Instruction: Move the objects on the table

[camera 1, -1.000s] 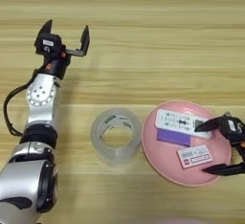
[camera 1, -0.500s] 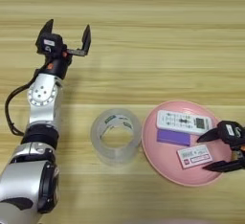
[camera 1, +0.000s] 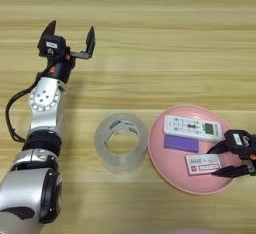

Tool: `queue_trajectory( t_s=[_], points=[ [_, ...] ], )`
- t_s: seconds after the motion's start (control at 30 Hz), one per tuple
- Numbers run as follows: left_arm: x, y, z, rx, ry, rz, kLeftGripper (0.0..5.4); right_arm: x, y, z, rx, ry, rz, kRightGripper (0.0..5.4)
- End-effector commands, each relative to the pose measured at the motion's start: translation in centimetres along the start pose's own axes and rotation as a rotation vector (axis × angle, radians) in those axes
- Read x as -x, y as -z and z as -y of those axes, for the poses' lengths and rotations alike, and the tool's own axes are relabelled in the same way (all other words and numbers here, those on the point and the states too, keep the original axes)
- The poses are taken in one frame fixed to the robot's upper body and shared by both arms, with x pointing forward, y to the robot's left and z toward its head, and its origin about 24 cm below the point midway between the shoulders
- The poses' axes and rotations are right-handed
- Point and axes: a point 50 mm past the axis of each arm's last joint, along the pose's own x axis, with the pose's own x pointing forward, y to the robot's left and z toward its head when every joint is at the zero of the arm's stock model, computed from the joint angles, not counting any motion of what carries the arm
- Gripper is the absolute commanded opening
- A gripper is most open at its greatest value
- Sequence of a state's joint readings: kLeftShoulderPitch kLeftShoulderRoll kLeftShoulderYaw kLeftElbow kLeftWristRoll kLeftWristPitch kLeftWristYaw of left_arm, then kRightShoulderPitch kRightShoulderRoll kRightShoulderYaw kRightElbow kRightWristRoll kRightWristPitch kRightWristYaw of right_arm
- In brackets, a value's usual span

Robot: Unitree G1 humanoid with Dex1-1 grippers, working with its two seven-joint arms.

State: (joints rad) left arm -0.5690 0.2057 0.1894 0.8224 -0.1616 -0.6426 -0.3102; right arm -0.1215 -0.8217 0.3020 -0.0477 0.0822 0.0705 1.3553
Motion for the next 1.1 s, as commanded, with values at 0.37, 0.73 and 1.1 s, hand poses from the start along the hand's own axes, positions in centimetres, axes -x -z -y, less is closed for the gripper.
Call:
queue_trajectory(
  t_s=[0.37, 0.73, 1.1],
  points=[
    [-0.2, -0.1, 0.3, 0.0, 0.009, 0.007, 5.4, 1.4, -2.7, 1.3, 0.06, 0.066, 0.132, 2.1],
    [-0.2, 0.0, 0.3, 0.001, 0.01, 0.006, 5.4, 2.7, -5.4, 2.4, 0.124, 0.167, 0.24, 2.1],
    [-0.2, 0.0, 0.5, 0.003, 0.01, 0.005, 5.4, 1.9, -6.1, 6.3, 0.051, 0.41, 0.237, 2.1]
  ],
)
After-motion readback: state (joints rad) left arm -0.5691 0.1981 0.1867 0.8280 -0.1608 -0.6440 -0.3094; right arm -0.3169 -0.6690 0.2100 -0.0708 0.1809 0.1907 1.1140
